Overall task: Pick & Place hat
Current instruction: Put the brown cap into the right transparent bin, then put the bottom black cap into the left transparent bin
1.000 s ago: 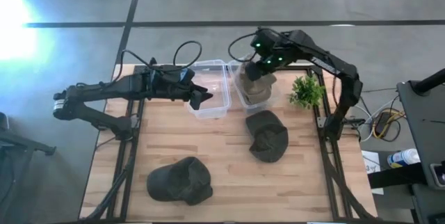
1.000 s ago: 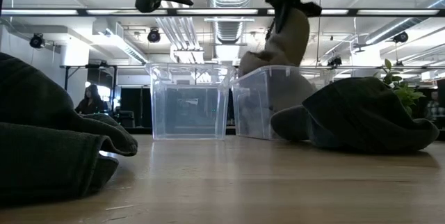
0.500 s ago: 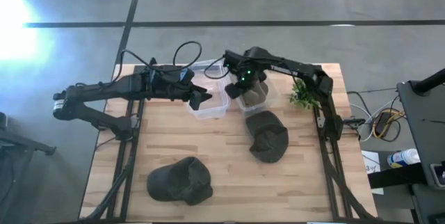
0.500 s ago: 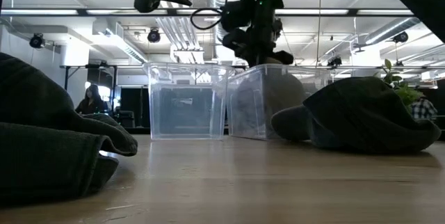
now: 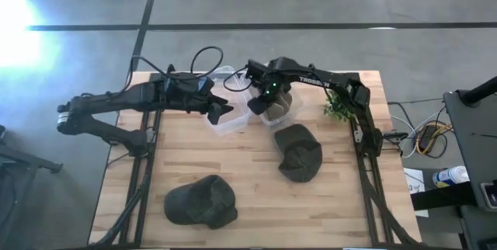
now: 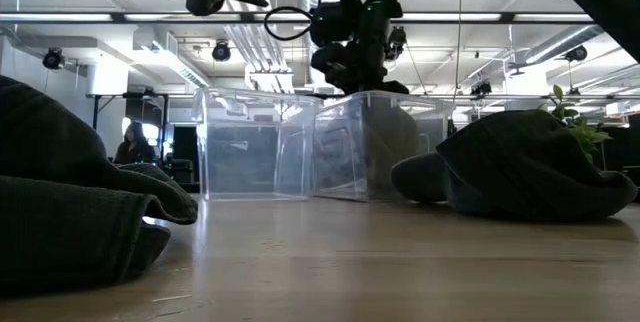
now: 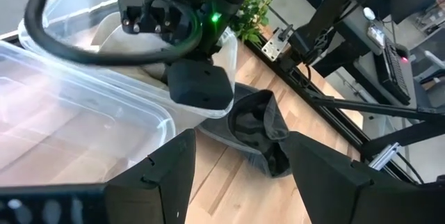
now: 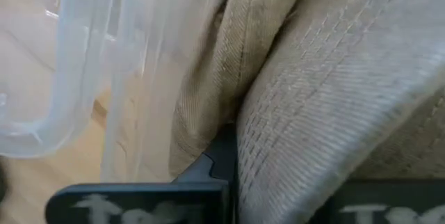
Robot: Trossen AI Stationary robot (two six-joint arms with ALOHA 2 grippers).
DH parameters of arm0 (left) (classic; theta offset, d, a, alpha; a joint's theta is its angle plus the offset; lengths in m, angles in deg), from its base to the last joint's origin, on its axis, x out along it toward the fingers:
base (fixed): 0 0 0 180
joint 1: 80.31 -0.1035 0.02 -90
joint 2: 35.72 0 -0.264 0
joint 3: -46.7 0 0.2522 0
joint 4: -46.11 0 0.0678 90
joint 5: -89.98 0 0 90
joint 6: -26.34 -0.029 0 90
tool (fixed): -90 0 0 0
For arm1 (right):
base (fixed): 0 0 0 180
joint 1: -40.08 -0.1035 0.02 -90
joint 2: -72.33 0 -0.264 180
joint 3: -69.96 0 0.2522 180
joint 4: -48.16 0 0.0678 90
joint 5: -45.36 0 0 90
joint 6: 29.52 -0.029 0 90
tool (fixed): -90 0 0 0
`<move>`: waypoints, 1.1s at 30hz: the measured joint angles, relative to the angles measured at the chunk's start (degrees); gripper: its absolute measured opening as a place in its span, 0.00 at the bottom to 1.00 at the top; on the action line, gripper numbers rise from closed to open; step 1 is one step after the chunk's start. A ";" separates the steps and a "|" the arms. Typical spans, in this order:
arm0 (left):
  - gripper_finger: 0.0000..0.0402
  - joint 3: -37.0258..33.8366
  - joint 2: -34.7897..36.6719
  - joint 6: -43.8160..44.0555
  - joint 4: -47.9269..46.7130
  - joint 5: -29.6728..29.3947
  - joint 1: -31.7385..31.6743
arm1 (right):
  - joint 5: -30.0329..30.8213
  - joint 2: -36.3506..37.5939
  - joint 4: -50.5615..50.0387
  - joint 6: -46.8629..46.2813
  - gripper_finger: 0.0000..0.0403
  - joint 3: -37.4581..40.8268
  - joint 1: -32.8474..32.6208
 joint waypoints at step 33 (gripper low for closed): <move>0.55 -8.78 5.50 5.85 -29.75 0.27 29.80 | 7.15 24.99 -1.65 -0.80 0.45 4.74 -16.21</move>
